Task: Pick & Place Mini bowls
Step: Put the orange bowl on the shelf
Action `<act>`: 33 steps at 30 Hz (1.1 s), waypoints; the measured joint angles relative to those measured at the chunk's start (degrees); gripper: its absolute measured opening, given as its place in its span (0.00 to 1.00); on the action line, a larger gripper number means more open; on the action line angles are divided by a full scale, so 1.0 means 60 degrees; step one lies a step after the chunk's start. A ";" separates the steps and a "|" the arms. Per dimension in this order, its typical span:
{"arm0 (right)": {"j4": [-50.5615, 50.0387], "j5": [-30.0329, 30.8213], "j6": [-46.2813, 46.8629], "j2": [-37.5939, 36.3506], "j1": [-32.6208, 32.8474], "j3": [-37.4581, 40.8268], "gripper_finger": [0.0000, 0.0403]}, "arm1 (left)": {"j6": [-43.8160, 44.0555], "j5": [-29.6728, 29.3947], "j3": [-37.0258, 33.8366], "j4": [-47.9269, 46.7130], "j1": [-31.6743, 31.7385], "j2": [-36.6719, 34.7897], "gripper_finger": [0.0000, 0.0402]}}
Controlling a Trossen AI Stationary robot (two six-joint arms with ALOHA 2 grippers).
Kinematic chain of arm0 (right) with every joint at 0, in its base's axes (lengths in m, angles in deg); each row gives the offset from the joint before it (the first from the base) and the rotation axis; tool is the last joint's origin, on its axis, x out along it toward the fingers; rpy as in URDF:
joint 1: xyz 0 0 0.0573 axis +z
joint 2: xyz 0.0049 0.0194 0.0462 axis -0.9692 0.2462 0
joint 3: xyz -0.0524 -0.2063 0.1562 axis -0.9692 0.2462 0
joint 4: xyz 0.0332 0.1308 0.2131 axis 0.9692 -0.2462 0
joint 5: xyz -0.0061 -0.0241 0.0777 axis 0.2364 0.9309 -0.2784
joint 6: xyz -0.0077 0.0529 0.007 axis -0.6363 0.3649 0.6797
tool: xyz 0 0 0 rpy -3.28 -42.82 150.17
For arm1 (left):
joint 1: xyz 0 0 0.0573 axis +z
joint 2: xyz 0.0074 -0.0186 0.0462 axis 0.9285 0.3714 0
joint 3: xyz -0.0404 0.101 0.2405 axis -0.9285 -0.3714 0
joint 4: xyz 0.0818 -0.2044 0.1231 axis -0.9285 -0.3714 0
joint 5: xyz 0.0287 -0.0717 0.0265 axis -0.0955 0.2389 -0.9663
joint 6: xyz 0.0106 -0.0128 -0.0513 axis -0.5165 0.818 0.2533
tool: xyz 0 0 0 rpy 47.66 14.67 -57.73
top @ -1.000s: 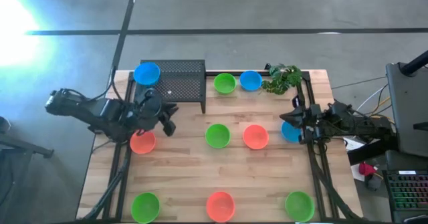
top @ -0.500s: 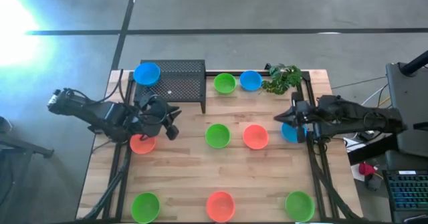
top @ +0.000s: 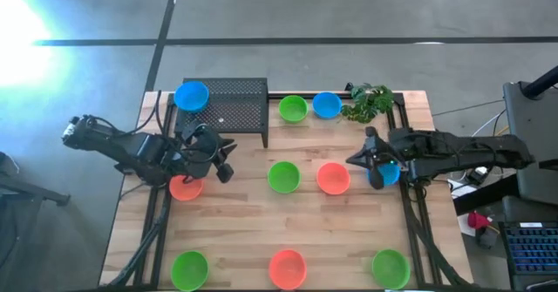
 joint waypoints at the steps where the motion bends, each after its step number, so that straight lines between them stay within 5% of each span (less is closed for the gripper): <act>1: -0.0013 0.0000 0.0007 0.0125 0.0003 0.0000 0.02 | -0.0002 0.0000 0.0000 0.0001 0.0000 0.0000 0.17; 33: 0.0208 0.0513 0.0609 0.3174 0.0000 -0.0253 0.02 | 0.0049 0.0004 0.0000 0.0000 -0.0004 0.0000 0.17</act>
